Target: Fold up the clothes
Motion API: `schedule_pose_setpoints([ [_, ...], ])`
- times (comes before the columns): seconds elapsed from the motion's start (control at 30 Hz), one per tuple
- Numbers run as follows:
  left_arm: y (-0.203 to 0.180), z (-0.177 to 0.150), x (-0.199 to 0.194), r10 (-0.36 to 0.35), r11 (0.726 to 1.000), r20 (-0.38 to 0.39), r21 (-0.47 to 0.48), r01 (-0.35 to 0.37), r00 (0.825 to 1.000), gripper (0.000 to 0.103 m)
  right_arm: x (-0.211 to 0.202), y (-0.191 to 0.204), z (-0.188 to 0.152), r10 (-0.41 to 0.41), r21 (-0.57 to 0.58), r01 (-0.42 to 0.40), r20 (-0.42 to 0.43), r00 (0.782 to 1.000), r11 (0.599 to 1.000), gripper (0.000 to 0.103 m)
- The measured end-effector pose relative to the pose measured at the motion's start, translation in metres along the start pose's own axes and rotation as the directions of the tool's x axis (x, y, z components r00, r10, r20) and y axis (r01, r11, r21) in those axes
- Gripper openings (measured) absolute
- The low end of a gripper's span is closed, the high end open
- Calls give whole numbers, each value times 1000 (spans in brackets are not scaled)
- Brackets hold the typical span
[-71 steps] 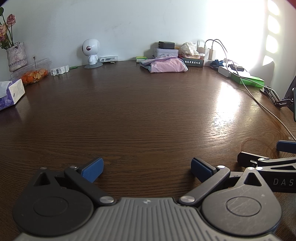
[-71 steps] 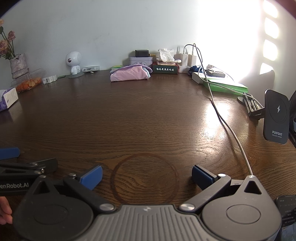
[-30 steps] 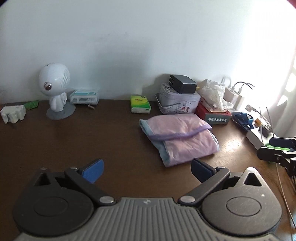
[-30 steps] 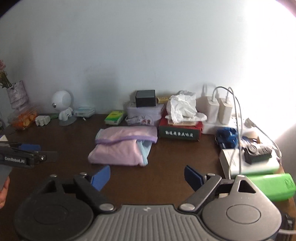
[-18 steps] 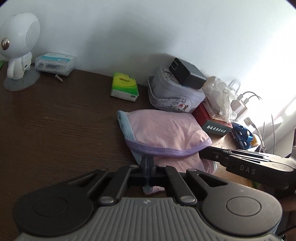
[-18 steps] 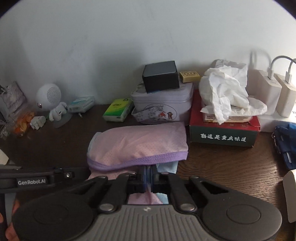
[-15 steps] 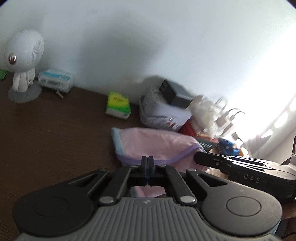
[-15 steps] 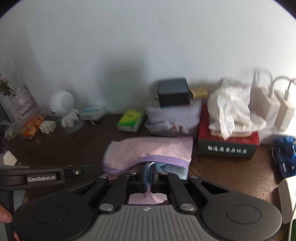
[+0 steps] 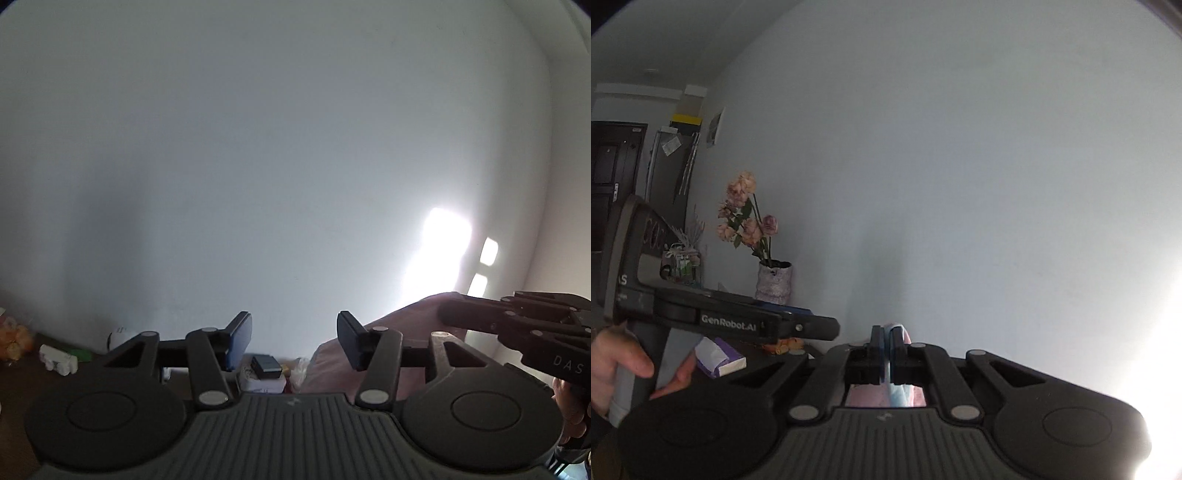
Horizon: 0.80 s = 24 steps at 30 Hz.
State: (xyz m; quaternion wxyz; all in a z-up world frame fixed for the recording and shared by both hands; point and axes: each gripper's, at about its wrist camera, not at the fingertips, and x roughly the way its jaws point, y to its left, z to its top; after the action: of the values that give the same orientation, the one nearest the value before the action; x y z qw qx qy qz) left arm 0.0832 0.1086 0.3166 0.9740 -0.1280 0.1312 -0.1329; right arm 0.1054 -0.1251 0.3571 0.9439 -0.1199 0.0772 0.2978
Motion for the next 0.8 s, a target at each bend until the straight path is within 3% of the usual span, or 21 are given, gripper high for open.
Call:
schedule_pose_setpoints([
  [0.03, 4, -14, -19, 4, 1000, -18, 5, -4, 1000, 60, -17, 11, -8, 1, 3, -1, -8, 1000, 1000, 1],
  [0.07, 8, -35, -39, 17, 1000, -39, 16, -16, 999, 74, -36, 25, -25, 16, 0, -16, -30, 999, 1000, 1],
  [0.17, 18, -134, -80, 62, 997, -176, 59, -52, 982, 79, -88, 76, -104, 102, 30, -98, -168, 981, 995, 2],
  [0.2, 21, -169, -88, 67, 997, -240, 53, -56, 969, 79, -102, 96, -143, 140, 59, -130, -239, 961, 990, 2],
  [0.23, 23, -198, -94, 59, 998, -295, 33, -52, 954, 78, -114, 114, -182, 205, 128, -173, -316, 926, 977, 3],
  [0.3, 27, -245, -99, 30, 999, -377, -19, -40, 926, 73, -127, 138, -253, 342, 296, -227, -435, 833, 928, 6],
  [0.37, 31, -269, -93, 4, 997, -410, -72, -37, 912, 73, -141, 136, -279, 367, 392, -205, -401, 839, 897, 11],
  [0.4, 31, -273, -88, -8, 996, -420, -82, -29, 908, 73, -148, 135, -291, 377, 438, -194, -381, 844, 878, 25],
  [0.47, 31, -277, -73, -34, 997, -440, -78, -1, 897, 73, -154, 116, -294, 326, 492, -134, -329, 886, 860, 46],
  [0.53, 30, -283, -59, -66, 997, -458, -73, 36, 887, 73, -133, 104, -292, 225, 480, -41, -332, 916, 876, 47],
  [0.57, 29, -285, -51, -84, 995, -470, -82, 51, 879, 73, -119, 96, -295, 196, 473, -13, -339, 920, 881, 47],
  [0.63, 26, -291, -34, -113, 992, -509, -105, 68, 853, 72, -92, 79, -301, 208, 514, -12, -326, 922, 858, 47],
  [0.73, 24, -297, -14, -144, 987, -548, -142, 77, 824, 68, -31, 62, -321, 244, 581, 14, -365, 898, 814, 46],
  [0.8, 26, -299, -13, -157, 985, -546, -145, 91, 823, 67, -7, 52, -331, 279, 610, 25, -397, 874, 792, 44],
])
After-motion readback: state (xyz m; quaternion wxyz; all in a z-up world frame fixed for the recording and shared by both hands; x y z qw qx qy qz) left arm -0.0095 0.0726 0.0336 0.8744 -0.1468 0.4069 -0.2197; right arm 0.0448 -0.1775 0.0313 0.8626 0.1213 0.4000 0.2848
